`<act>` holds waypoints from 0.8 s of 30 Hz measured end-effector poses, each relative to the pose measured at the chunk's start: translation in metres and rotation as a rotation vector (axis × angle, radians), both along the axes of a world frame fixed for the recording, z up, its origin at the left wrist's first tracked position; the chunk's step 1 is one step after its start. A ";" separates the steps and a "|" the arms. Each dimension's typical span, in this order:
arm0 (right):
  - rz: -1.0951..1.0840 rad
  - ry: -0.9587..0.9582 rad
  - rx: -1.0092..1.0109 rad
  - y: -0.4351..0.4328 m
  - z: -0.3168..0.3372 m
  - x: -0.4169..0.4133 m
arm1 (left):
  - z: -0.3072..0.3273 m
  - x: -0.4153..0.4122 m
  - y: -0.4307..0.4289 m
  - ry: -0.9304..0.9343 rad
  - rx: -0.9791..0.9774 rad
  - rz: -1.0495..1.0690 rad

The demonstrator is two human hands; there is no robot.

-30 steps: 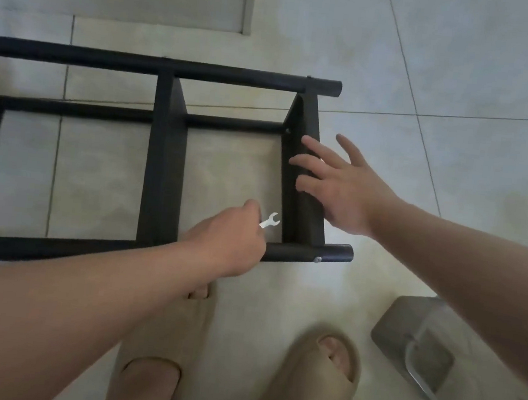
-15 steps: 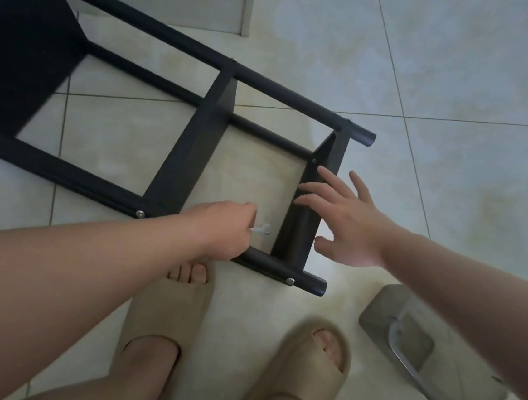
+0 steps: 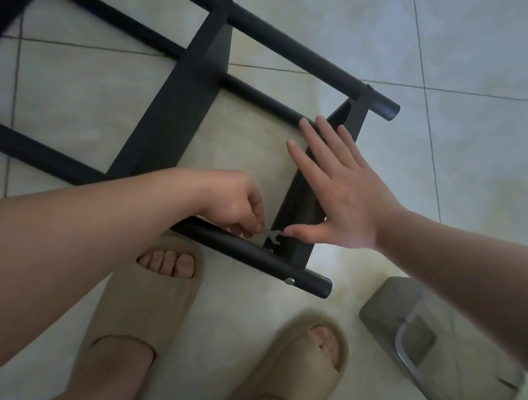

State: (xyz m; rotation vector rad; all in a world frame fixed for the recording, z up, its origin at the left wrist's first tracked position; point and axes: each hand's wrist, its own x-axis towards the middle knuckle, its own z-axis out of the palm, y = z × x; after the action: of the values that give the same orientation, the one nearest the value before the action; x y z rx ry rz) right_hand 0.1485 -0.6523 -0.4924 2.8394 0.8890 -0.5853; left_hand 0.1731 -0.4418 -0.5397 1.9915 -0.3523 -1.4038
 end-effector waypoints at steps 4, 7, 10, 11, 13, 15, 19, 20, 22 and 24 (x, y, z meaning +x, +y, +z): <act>-0.026 -0.052 0.100 0.000 -0.003 -0.003 | -0.003 0.001 -0.002 0.100 -0.079 0.070; -0.057 -0.068 0.116 -0.002 -0.003 -0.005 | -0.009 0.000 -0.004 0.096 -0.100 0.092; -0.111 -0.051 0.103 -0.008 -0.002 -0.010 | -0.017 0.000 -0.006 0.074 -0.109 0.095; -0.126 -0.040 0.094 -0.009 -0.001 -0.012 | -0.019 0.000 -0.007 0.070 -0.114 0.095; -0.145 -0.009 0.057 -0.010 0.002 -0.016 | -0.021 -0.001 -0.007 0.066 -0.119 0.100; -0.149 0.022 0.013 -0.009 0.005 -0.019 | -0.022 -0.002 -0.008 0.060 -0.113 0.104; -0.145 0.061 -0.054 -0.004 0.012 -0.025 | -0.021 -0.003 -0.011 0.057 -0.107 0.124; -0.150 0.069 -0.063 -0.003 0.013 -0.028 | -0.021 -0.003 -0.012 0.056 -0.107 0.130; -0.162 0.084 -0.070 -0.001 0.015 -0.033 | -0.019 -0.004 -0.014 0.055 -0.109 0.138; -0.174 0.095 -0.075 0.000 0.016 -0.037 | -0.017 -0.006 -0.015 0.054 -0.111 0.137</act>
State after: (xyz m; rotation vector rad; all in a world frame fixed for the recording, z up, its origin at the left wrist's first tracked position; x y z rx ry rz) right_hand 0.1110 -0.6520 -0.4759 2.8597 0.6227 -0.7629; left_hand 0.1673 -0.4563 -0.5568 1.8482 -0.2584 -1.3211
